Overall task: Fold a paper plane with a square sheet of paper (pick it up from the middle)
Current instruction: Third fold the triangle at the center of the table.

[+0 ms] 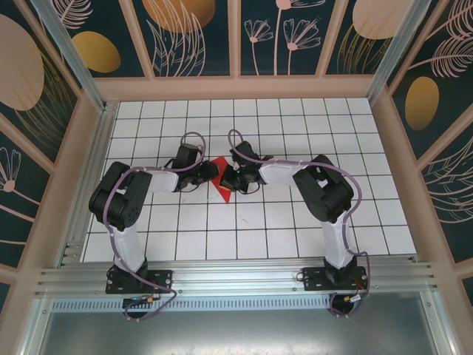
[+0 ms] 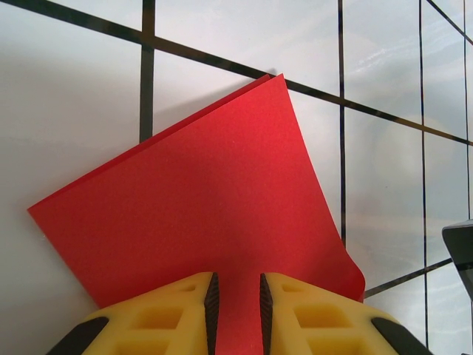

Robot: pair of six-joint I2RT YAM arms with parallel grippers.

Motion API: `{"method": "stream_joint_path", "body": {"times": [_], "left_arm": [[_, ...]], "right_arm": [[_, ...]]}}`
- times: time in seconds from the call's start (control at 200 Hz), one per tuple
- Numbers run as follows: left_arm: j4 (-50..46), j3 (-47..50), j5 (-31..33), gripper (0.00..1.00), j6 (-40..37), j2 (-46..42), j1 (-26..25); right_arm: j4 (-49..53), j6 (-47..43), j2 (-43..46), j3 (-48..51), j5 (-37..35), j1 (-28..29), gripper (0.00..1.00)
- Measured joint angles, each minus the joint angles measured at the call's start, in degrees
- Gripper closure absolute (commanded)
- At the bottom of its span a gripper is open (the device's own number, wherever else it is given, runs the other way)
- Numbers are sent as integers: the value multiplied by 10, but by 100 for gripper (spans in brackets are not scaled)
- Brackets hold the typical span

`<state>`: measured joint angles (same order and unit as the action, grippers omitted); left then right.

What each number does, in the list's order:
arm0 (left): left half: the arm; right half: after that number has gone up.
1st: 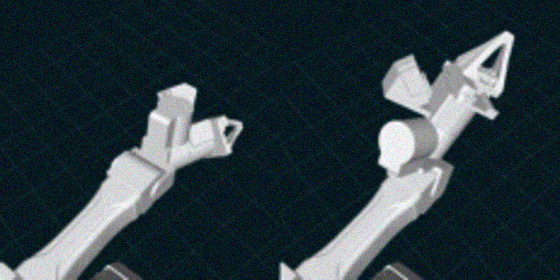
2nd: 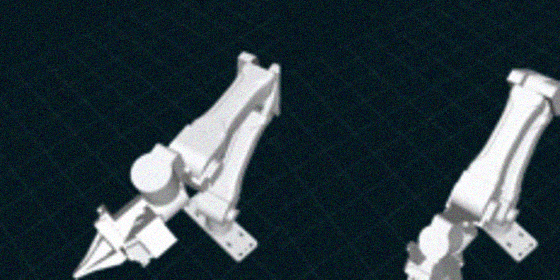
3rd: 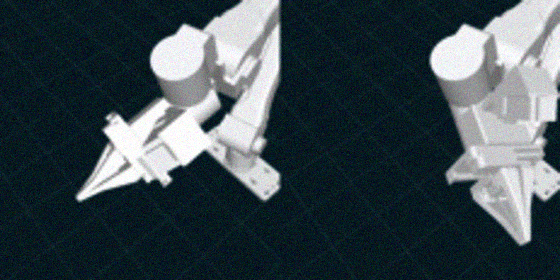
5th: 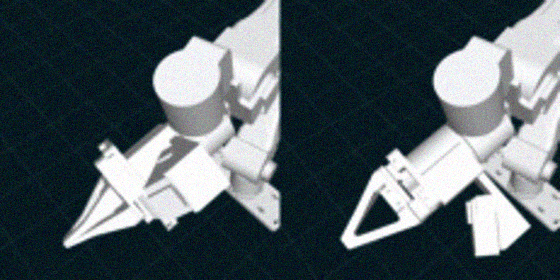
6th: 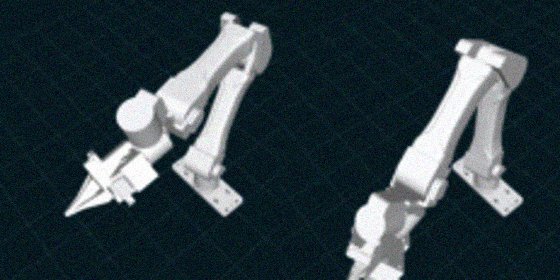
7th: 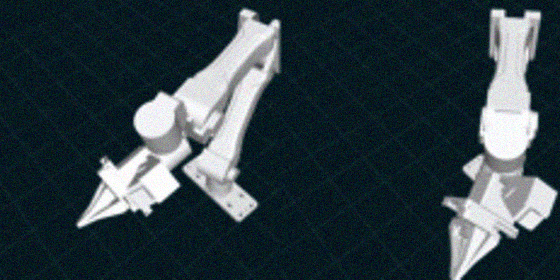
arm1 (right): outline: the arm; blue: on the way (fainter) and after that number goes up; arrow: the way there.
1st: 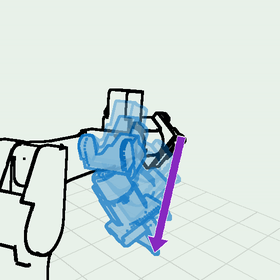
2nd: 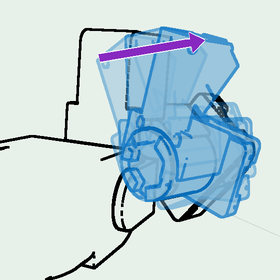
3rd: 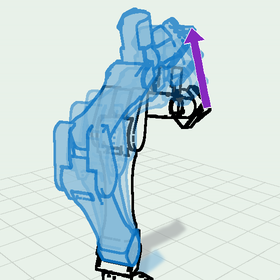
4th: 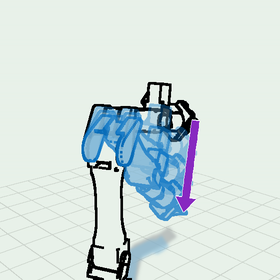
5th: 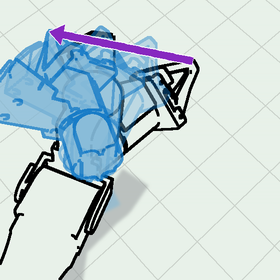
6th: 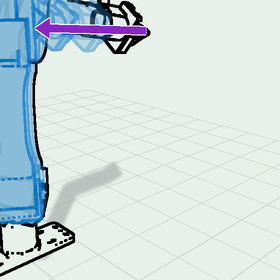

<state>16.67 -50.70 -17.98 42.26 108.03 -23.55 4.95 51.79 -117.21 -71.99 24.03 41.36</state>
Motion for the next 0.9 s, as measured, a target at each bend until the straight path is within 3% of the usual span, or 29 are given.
{"method": "stream_joint_path", "body": {"times": [0.706,0.901], "left_arm": [[-2,-5,-6,75,-1,4,0],[-3,-5,-7,75,-2,4,0]], "right_arm": [[-1,-3,-8,0,14,0,95],[-1,-4,-10,0,14,0,87]]}}
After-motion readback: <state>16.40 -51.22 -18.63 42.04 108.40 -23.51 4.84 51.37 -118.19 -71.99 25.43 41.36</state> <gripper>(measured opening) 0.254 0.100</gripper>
